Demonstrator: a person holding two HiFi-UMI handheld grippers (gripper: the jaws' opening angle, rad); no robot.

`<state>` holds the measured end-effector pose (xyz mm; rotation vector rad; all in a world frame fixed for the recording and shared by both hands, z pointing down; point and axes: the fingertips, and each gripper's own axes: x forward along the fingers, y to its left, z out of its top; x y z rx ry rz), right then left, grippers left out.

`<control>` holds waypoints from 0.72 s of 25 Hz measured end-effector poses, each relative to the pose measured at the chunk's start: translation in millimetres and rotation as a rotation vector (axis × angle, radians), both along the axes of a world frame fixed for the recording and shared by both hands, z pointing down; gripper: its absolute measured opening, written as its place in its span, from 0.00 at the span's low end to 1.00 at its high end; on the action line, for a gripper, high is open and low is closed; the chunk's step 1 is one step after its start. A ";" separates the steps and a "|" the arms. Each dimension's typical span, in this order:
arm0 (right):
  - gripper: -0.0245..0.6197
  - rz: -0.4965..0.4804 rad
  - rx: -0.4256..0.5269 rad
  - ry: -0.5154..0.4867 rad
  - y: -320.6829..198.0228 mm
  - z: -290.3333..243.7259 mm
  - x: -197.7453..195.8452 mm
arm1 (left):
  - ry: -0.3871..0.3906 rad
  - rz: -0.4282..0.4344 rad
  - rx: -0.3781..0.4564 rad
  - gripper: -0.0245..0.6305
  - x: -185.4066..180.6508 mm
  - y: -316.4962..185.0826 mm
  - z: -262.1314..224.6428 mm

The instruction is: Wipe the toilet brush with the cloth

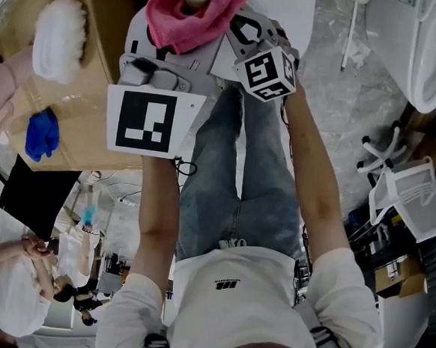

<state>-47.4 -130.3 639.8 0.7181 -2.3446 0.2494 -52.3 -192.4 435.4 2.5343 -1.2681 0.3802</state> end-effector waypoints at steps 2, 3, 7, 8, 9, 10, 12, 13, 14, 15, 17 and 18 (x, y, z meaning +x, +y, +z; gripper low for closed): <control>0.12 0.002 -0.002 0.002 0.0 0.2 0.1 | 0.005 -0.016 0.015 0.28 -1.0 -0.5 -6.1; 0.12 0.003 -0.003 0.003 0.1 0.1 0.3 | 0.010 -0.026 0.018 0.29 -1.8 0.3 -8.6; 0.12 0.001 -0.005 0.007 0.2 -1.0 0.5 | 0.034 -0.043 0.029 0.32 -5.4 8.1 -16.8; 0.12 0.000 -0.004 0.008 0.3 -1.2 0.5 | 0.035 -0.044 0.031 0.32 -5.9 10.4 -18.1; 0.12 -0.001 -0.005 0.008 0.4 -1.4 0.6 | 0.036 -0.046 0.032 0.32 -6.4 12.6 -19.1; 0.12 -0.001 -0.006 0.006 0.6 -1.4 0.8 | 0.038 -0.049 0.033 0.32 -7.0 15.0 -20.0; 0.12 0.001 -0.011 0.002 0.5 -1.3 1.4 | 0.043 -0.054 0.036 0.33 -8.4 19.8 -22.6; 0.12 0.003 -0.013 0.001 0.3 -1.3 1.8 | 0.046 -0.057 0.039 0.33 -9.3 22.1 -24.1; 0.12 0.005 -0.013 0.001 0.0 -1.5 2.0 | 0.047 -0.060 0.042 0.33 -10.3 24.6 -25.4; 0.12 0.007 -0.013 0.002 -0.1 -1.7 1.8 | 0.048 -0.062 0.044 0.33 -11.7 27.3 -26.4; 0.12 0.012 -0.012 0.004 0.0 -1.9 1.3 | 0.048 -0.067 0.048 0.33 -14.7 32.8 -27.3; 0.13 0.017 -0.011 0.001 0.0 -2.4 1.2 | 0.049 -0.070 0.050 0.33 -16.1 35.5 -27.6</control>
